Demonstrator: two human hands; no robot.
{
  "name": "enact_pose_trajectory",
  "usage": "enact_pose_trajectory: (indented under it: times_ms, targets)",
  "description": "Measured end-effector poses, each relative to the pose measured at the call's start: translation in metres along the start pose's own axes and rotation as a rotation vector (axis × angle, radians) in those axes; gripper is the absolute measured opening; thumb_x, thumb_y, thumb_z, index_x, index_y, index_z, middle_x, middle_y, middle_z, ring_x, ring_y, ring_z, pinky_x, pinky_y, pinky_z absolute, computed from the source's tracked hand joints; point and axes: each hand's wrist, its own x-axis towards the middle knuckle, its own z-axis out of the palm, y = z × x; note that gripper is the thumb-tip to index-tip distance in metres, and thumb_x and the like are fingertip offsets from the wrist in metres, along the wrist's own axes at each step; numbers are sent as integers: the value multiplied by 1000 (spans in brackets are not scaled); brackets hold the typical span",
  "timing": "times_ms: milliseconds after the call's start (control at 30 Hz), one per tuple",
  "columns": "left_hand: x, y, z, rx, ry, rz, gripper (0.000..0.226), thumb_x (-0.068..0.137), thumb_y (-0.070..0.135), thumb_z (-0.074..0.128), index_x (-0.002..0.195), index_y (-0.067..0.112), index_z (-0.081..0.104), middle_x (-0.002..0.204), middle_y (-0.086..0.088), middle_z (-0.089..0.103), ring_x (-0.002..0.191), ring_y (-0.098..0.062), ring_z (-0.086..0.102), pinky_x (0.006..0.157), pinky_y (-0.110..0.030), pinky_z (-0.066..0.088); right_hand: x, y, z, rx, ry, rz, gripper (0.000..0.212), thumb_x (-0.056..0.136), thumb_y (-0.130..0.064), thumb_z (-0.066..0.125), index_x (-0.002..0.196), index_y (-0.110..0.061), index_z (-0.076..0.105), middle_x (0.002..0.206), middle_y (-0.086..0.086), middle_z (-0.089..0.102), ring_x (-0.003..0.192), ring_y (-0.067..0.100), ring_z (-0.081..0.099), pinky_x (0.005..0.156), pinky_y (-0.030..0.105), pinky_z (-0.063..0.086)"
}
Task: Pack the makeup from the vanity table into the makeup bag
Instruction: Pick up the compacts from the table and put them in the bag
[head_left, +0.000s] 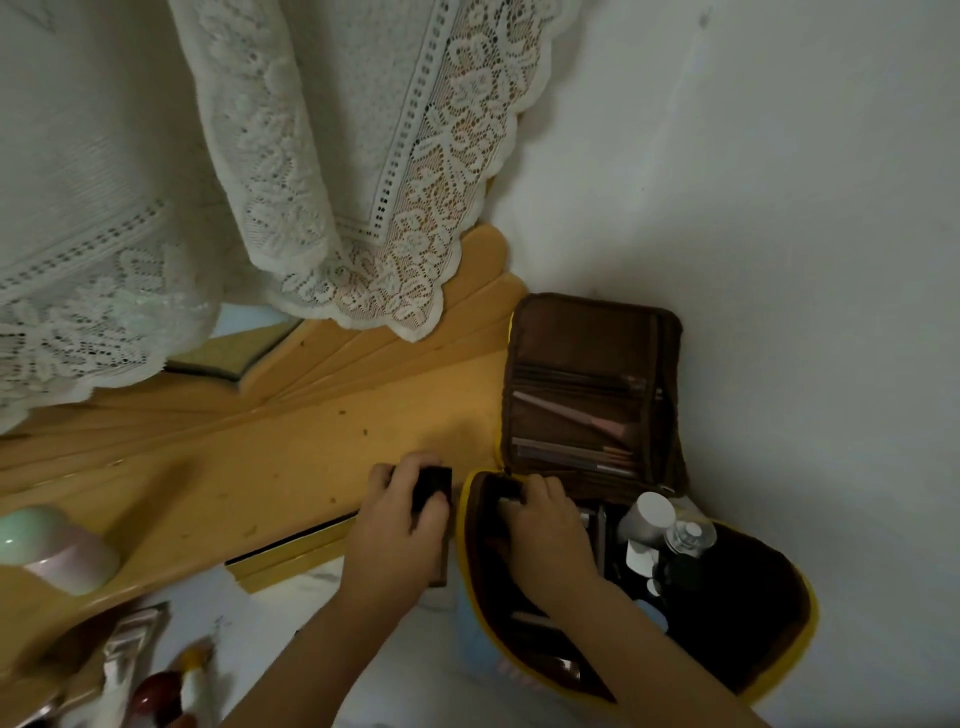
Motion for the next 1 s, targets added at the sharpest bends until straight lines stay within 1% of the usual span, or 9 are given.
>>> enact_pose_trajectory:
  times_ms: [67,167,300,433,567,667,733,867,1000]
  targets:
    - [-1,11,-8,-36,-12,51,38,90,7,47,120,31,47,113,0,43,86,1,50,64,-14,43,-1,9,-13,265,-18,12,23,91,-20,53,110,-16,65,107,9,54,104,27,47,84,30,39]
    - [-4,35,-16,-184,-95,161,56,92,3,46,126,46,33,113,12,42,91,17,49,70,0,43,-4,10,-57,757,69,134,19,95,-14,49,99,-12,67,96,5,61,89,13,56,76,18,41]
    - [-6,60,-8,-370,-314,155,75,89,5,55,119,64,21,110,27,50,108,10,53,86,-16,51,-18,3,-101,1335,55,151,15,93,-18,50,99,-26,62,90,-12,65,80,-3,62,70,13,51]
    - [-5,64,13,-280,-355,160,78,81,4,66,121,57,26,99,27,57,101,12,57,78,-7,49,-27,9,-112,1089,85,122,25,83,-12,66,97,-30,59,94,-16,62,90,-3,59,78,10,48]
    - [-1,53,18,185,-183,272,51,76,29,72,123,33,52,105,24,43,110,1,38,91,-14,30,-37,19,-99,993,101,291,19,78,-14,70,82,-25,56,85,-1,62,83,13,60,73,24,51]
    - [4,31,18,210,5,107,37,81,30,67,115,22,56,111,8,45,110,-11,44,92,-25,39,-41,20,-80,1133,81,518,20,80,-14,67,90,-13,49,93,13,60,89,28,63,76,46,57]
    - [4,20,18,178,-27,-34,37,82,27,65,116,20,53,108,5,46,104,-18,52,86,-31,47,-41,15,-69,1220,41,617,23,84,-9,59,99,-15,44,98,14,56,92,32,63,77,51,56]
    - [0,12,15,67,-121,-102,6,87,20,59,83,24,56,80,4,61,80,-18,60,72,-37,51,-38,-2,-47,1136,-67,566,27,87,-7,50,106,-26,43,95,5,54,86,23,59,79,46,56]
    - [0,9,9,13,-133,-101,7,88,17,57,83,16,60,77,-5,64,77,-25,63,74,-49,54,-31,-10,-45,1020,-186,503,23,86,-7,55,103,-18,45,97,7,55,78,15,53,55,20,42]
